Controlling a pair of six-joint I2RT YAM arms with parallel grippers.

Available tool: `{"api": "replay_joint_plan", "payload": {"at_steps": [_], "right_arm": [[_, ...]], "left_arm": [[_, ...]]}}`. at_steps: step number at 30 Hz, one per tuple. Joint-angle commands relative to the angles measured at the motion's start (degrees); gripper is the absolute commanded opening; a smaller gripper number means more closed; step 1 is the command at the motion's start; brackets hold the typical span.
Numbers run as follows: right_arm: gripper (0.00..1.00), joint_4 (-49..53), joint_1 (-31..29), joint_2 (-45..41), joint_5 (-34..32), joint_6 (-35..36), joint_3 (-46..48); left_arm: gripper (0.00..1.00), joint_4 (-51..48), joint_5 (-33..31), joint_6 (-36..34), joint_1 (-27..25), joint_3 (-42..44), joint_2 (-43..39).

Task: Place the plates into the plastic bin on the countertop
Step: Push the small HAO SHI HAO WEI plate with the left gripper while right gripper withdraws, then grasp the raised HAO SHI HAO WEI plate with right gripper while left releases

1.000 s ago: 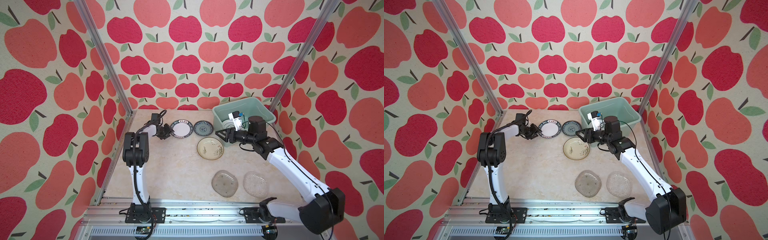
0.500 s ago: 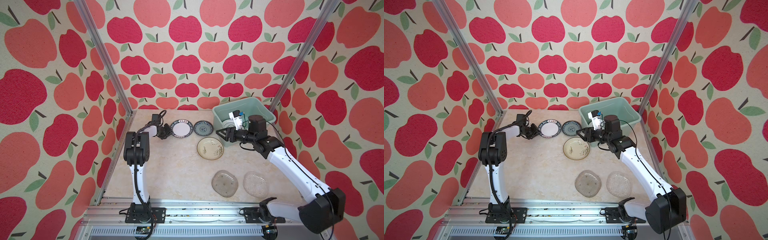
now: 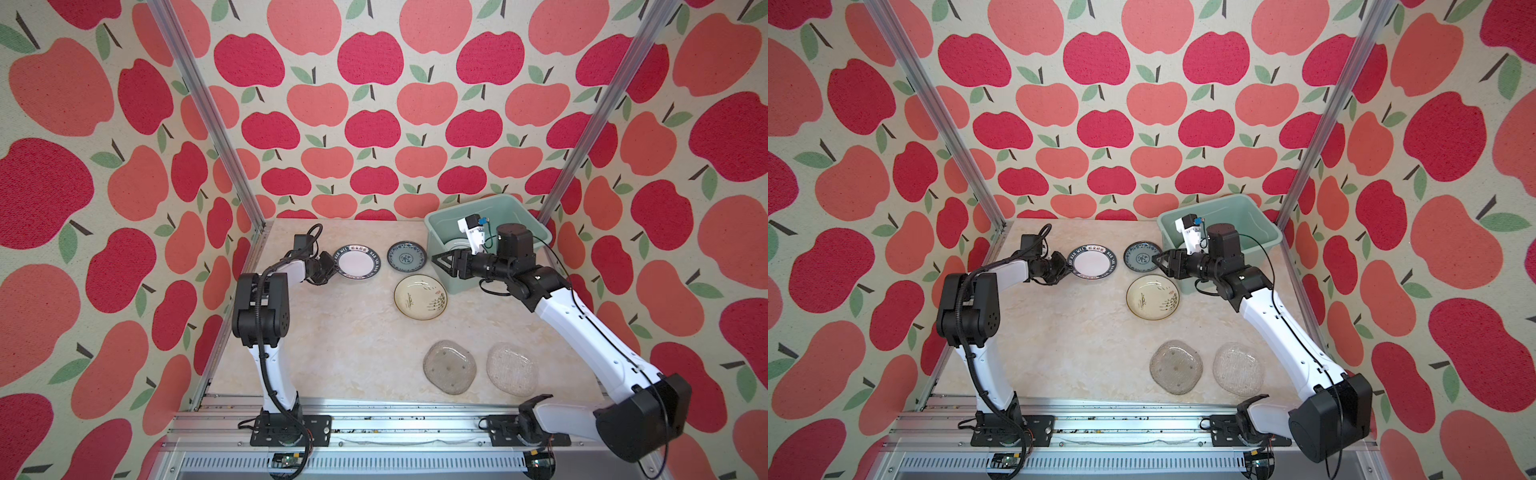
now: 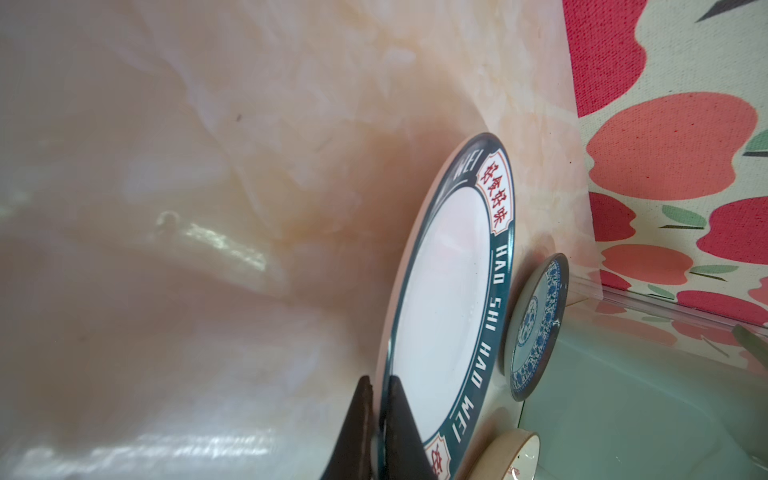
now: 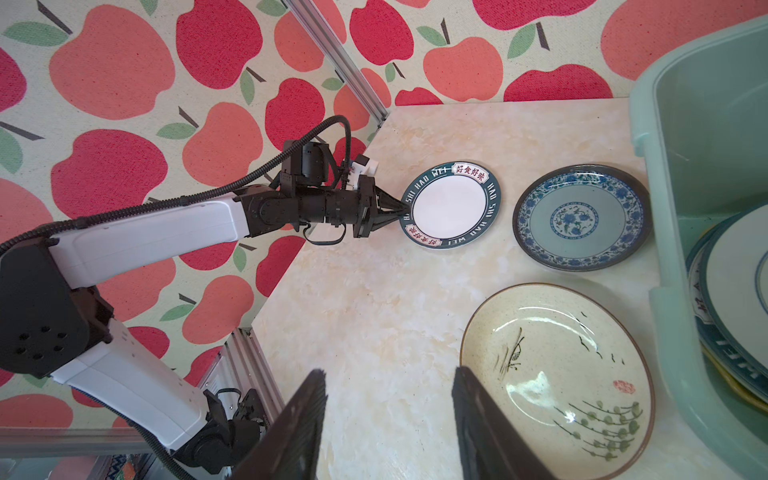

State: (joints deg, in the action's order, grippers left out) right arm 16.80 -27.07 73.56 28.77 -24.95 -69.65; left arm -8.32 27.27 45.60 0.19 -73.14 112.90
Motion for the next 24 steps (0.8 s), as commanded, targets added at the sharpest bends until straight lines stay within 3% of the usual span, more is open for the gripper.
{"api": "replay_joint_plan", "payload": {"at_steps": [1,7,15,19,24], "right_arm": [[0.53,3.8,-0.6,1.1,-1.2,1.0,-4.3],[0.56,13.4,0.7,5.4,1.9,3.3,-16.0],[0.59,21.5,7.2,10.6,16.5,-0.6,-28.3],[0.6,22.5,9.0,10.9,22.9,-1.2,-28.7],[0.63,17.1,9.0,9.0,25.6,-5.2,-20.9]], "left_arm": [[0.0,-5.6,-3.6,0.1,1.6,1.7,-8.2],[0.0,-14.5,-1.6,-2.9,0.6,1.1,-23.2],[0.0,-23.1,-0.5,-3.8,-6.2,0.4,-40.1],[0.0,-22.4,-1.1,-1.6,-12.1,0.6,-44.7],[0.0,-19.4,-3.7,2.6,-20.0,1.2,-47.0]]}}
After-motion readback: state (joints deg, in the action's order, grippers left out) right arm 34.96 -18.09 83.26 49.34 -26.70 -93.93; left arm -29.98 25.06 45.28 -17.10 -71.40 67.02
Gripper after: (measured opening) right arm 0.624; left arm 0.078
